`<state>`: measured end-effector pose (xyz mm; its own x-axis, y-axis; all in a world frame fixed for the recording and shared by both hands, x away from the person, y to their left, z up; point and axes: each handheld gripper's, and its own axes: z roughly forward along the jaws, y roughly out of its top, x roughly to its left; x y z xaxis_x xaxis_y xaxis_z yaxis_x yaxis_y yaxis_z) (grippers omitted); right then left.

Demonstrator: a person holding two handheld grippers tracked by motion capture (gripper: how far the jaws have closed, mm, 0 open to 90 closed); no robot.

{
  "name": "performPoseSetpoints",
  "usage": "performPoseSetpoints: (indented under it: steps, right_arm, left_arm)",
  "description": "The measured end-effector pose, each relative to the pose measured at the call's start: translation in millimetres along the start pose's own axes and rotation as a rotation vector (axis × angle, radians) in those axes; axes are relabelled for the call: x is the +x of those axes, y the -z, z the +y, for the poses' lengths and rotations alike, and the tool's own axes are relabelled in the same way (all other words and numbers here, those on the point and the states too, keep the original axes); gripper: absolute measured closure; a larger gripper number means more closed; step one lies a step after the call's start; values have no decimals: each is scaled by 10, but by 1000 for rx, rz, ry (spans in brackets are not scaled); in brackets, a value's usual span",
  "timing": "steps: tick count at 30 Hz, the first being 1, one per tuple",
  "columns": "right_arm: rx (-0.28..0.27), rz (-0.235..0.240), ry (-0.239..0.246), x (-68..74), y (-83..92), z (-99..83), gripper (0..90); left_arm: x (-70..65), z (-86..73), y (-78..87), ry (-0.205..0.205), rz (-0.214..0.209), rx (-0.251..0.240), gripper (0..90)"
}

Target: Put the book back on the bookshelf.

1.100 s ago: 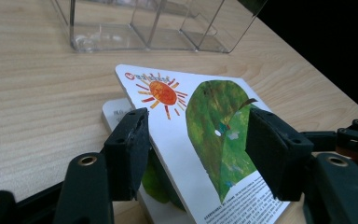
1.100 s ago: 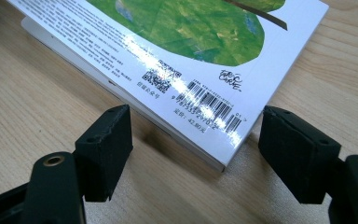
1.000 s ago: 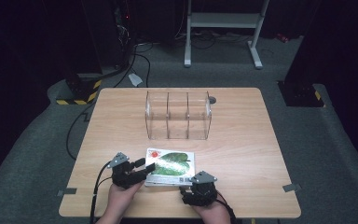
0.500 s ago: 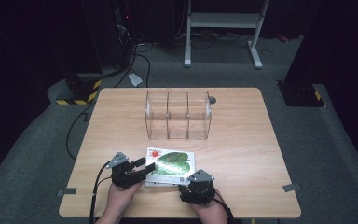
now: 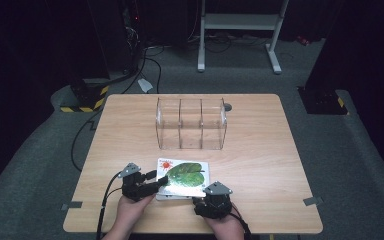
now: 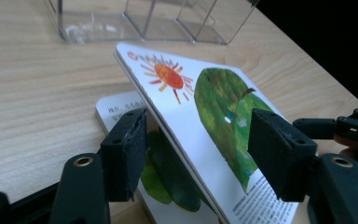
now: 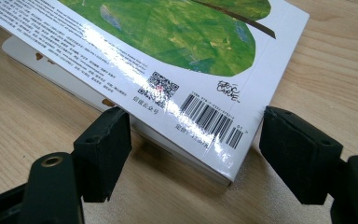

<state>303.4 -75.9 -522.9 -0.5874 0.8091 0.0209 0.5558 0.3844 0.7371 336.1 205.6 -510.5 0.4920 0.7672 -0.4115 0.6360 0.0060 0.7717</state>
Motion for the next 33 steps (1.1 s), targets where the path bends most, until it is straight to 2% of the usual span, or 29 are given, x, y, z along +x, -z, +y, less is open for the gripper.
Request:
performPoseSetpoints:
  steps: [3,5,7,11,18,21,23,25,29,31,33]
  right_arm:
    - [3,-3,-5,11,1,-5,252]
    - [3,-7,12,10,-4,-1,252]
    - [4,3,6,-4,-10,6,250]
    - [16,1,2,2,-7,2,251]
    - [8,22,-11,-23,24,-11,257]
    - [-1,31,-2,-34,41,-22,265]
    - [-9,36,-19,-39,76,-27,271]
    - [-26,33,-13,-64,114,-24,276]
    - [-52,29,-34,-123,174,-5,278]
    - [-56,29,-50,-150,185,10,281]
    - [-62,29,-47,-182,184,20,284]
  left_arm:
    - [2,6,-75,15,-30,34,397]
    - [-9,25,-109,-8,-35,52,422]
    - [-5,39,-121,-8,-43,52,441]
    - [4,45,-100,-51,-55,75,453]
    - [14,62,-48,-64,-88,57,534]
    - [28,62,-36,-75,-97,57,555]
    - [23,62,-28,-77,-100,51,563]
    - [18,63,-17,-89,-104,47,570]
    - [7,66,5,-105,-113,26,598]
    - [0,69,12,-128,-114,19,610]
    - [-14,73,22,-139,-117,11,614]
